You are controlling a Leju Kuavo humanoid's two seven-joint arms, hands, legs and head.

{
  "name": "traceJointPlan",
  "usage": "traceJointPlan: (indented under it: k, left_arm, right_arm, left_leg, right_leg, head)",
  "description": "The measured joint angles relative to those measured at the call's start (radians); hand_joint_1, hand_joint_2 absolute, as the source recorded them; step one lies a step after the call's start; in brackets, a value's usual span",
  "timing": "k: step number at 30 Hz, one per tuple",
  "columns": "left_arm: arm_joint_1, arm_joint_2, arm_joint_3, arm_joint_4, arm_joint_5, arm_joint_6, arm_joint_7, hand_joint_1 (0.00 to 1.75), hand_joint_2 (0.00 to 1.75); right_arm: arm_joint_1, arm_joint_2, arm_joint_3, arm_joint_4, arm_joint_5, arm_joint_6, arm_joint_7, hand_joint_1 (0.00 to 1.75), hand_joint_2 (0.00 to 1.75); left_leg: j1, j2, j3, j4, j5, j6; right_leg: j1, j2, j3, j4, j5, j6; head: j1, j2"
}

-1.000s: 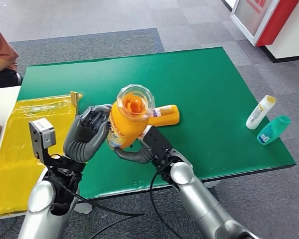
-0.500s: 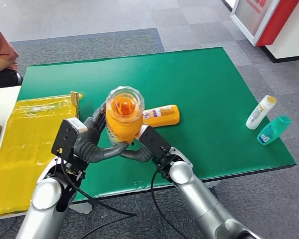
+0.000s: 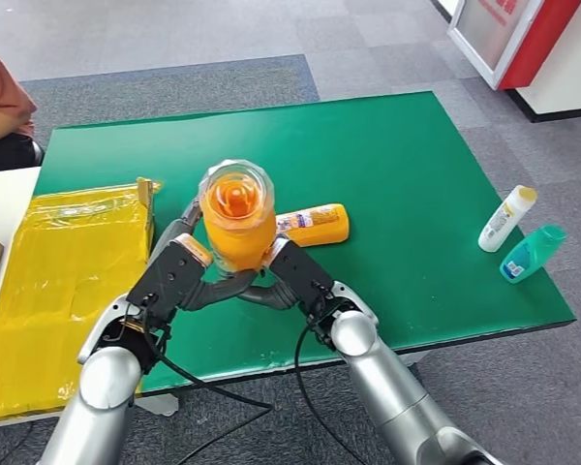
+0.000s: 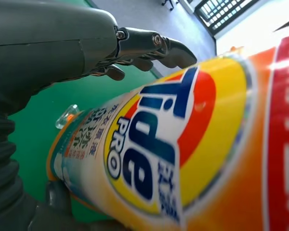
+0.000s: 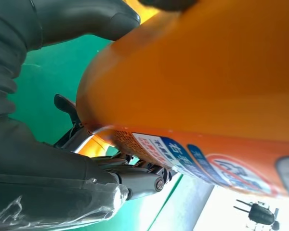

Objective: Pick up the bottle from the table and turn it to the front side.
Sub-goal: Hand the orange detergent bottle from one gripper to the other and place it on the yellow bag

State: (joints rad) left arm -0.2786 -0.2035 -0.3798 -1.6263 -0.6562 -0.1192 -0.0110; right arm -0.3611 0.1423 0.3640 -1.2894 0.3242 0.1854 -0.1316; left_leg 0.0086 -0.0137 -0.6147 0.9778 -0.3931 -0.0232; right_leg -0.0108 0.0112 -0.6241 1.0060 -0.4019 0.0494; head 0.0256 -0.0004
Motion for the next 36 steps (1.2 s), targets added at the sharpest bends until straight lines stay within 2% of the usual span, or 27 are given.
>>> traceJointPlan:
  k: [11,12,15,16,23,36]
  left_arm:
    - [0.006,-0.016,0.010,-0.008,-0.014,-0.007,-0.018,1.75,1.75]
    - [0.007,-0.016,0.011,-0.008,-0.014,-0.008,-0.019,1.75,1.75]
    - [0.010,-0.017,0.015,-0.008,-0.014,-0.010,-0.024,1.75,1.75]
    - [0.010,-0.018,0.017,-0.008,-0.013,-0.010,-0.026,1.75,1.75]
    - [0.014,-0.027,0.031,-0.021,0.006,-0.012,-0.039,1.75,1.75]
    - [0.018,-0.033,0.047,-0.049,0.056,-0.028,-0.055,1.75,1.75]
  right_arm:
    - [0.012,0.012,-0.019,-0.005,0.011,0.005,0.002,1.75,1.75]
    - [0.013,0.012,-0.020,-0.006,0.013,0.006,0.002,1.51,1.75]
    - [0.014,0.013,-0.022,-0.006,0.019,0.006,0.002,0.22,1.75]
    - [0.015,0.013,-0.022,-0.006,0.023,0.006,0.003,0.02,1.75]
    - [0.015,0.013,-0.034,0.005,0.043,-0.013,0.023,0.00,1.75]
    - [0.014,0.015,-0.123,0.064,0.070,-0.023,0.029,0.00,1.75]
  left_leg:
    - [0.000,0.000,0.000,0.000,0.000,0.000]
    - [0.000,0.000,0.000,0.000,0.000,0.000]
    - [0.000,0.000,0.000,0.000,0.000,0.000]
    - [0.000,0.000,0.000,0.000,0.000,0.000]
    - [0.000,0.000,0.000,0.000,0.000,0.000]
    - [0.000,0.000,0.000,0.000,0.000,0.000]
  right_leg:
    - [0.000,0.000,0.000,0.000,0.000,0.000]
    - [0.000,0.000,0.000,0.000,0.000,0.000]
    - [0.000,0.000,0.000,0.000,0.000,0.000]
    - [0.000,0.000,0.000,0.000,0.000,0.000]
    - [0.000,0.000,0.000,0.000,0.000,0.000]
    - [0.000,0.000,0.000,0.000,0.000,0.000]
  head:
    - [0.000,0.000]
    - [0.000,0.000]
    - [0.000,0.000]
    - [0.000,0.000]
    - [0.000,0.000]
    - [0.000,0.000]
